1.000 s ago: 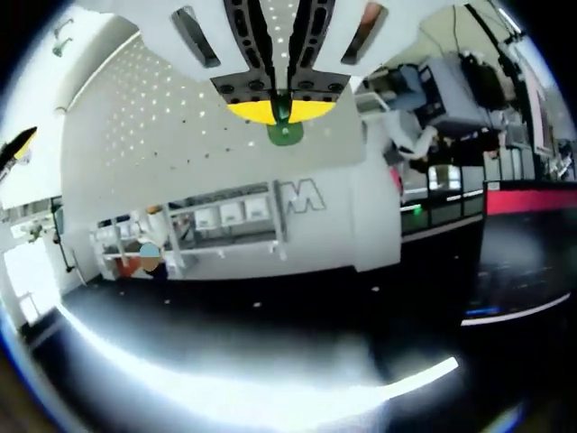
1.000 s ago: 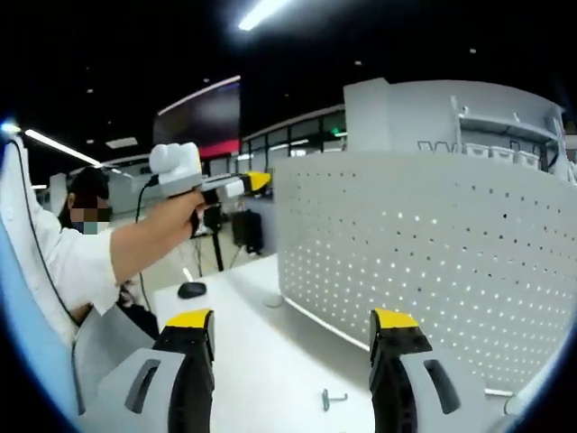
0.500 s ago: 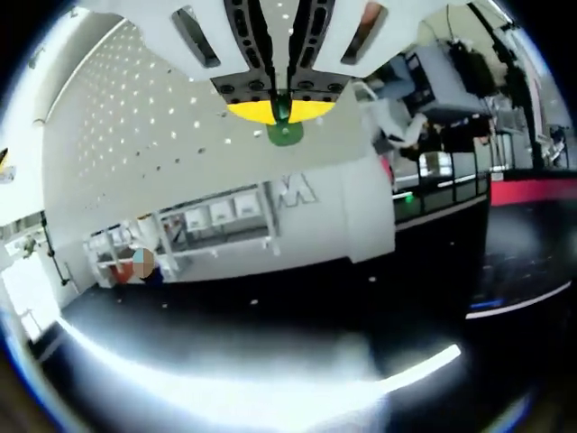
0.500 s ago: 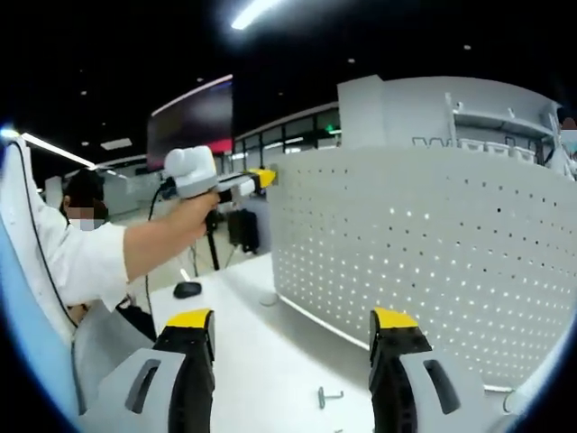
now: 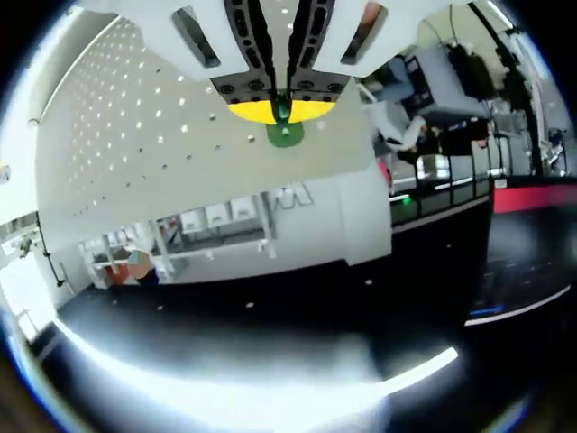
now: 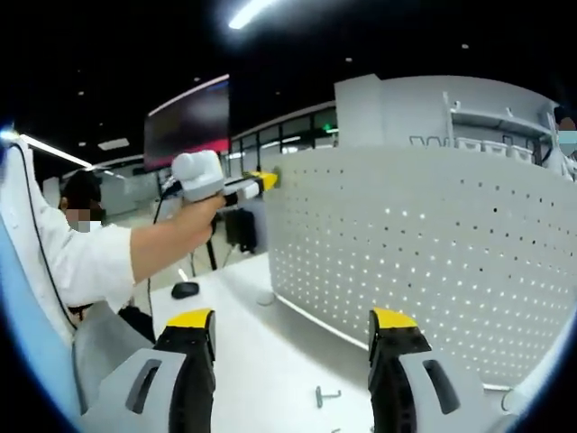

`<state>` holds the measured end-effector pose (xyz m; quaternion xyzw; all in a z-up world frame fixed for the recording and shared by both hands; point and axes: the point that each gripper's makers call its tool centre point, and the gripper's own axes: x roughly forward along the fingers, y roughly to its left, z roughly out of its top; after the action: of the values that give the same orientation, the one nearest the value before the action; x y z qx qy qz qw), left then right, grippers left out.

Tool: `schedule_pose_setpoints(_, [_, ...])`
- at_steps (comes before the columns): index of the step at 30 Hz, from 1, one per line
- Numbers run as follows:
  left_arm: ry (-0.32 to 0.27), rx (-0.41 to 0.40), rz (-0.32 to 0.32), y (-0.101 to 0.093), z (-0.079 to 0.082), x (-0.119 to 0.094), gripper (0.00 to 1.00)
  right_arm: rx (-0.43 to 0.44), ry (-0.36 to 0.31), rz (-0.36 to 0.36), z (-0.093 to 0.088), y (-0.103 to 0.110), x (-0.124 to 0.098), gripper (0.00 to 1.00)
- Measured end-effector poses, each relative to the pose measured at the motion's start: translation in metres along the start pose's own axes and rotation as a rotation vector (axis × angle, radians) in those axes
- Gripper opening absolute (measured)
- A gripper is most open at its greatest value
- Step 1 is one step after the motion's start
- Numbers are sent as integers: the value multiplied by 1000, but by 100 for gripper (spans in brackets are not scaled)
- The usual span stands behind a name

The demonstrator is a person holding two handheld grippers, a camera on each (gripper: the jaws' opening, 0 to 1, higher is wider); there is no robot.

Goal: Insert the hook assembly into the mounting plate slot until the hook locks in place.

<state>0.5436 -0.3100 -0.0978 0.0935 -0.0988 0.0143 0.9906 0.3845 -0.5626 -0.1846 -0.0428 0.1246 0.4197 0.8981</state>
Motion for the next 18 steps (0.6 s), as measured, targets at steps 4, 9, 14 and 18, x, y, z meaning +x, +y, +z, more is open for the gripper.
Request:
schedule_pose_setpoints(4, [-4, 2, 6, 0, 0, -1, 3, 2, 3, -3, -1, -1, 0, 69])
schedule_pose_setpoints(9, [17, 41, 4, 0, -8, 3, 3, 0, 5, -5, -1, -2, -1, 69])
schedule_pose_setpoints(14, [11, 45, 2, 0, -7, 4, 3, 2, 6, -11, -2, -3, -2, 69])
schedule_pose_setpoints(18, [14, 37, -6, 1, -7, 4, 4, 3, 8, -18, -2, -6, -3, 69])
